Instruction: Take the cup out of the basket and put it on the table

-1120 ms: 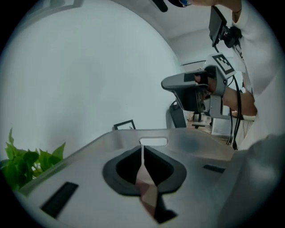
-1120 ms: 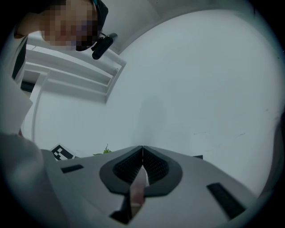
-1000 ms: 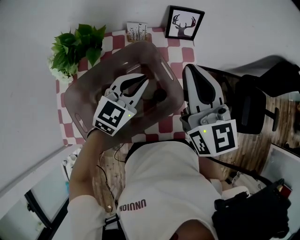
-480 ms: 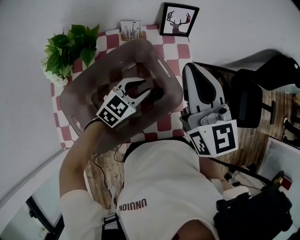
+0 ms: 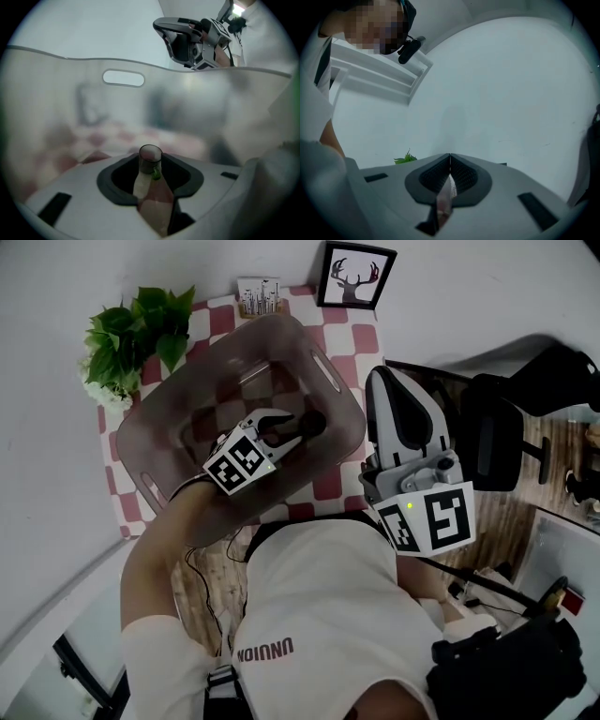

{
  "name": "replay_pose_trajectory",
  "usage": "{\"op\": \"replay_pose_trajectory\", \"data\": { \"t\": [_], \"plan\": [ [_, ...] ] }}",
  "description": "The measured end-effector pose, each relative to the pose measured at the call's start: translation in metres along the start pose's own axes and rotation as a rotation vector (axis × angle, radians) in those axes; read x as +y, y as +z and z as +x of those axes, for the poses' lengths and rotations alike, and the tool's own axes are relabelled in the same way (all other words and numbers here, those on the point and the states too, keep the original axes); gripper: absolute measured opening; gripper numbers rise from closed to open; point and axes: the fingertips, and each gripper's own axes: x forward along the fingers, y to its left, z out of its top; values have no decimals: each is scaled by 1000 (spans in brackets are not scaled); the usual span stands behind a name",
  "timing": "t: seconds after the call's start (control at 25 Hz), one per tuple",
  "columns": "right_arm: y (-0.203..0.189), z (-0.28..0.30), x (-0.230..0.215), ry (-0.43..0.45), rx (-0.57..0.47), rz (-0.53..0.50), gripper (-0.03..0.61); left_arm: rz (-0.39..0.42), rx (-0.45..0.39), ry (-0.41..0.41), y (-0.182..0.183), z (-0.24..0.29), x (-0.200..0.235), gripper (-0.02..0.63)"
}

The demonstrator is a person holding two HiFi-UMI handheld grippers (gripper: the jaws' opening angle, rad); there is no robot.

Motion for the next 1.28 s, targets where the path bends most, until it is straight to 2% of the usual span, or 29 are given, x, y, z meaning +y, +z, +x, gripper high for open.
{"op": "replay_pose_trajectory", "data": {
  "t": [0.28,0.92,1.28],
  "plan": [
    [-3,-2,1,-13,8,2,18,39,55,-20,-17,9,-6,146],
    [-5,-4,-3,-35,21,-3,18,-23,90,-43,-37,32,-13,146],
    [-9,-6,-4,-51,41,-2,18,-22,99,-23,-45,35,-15,144]
  ]
}}
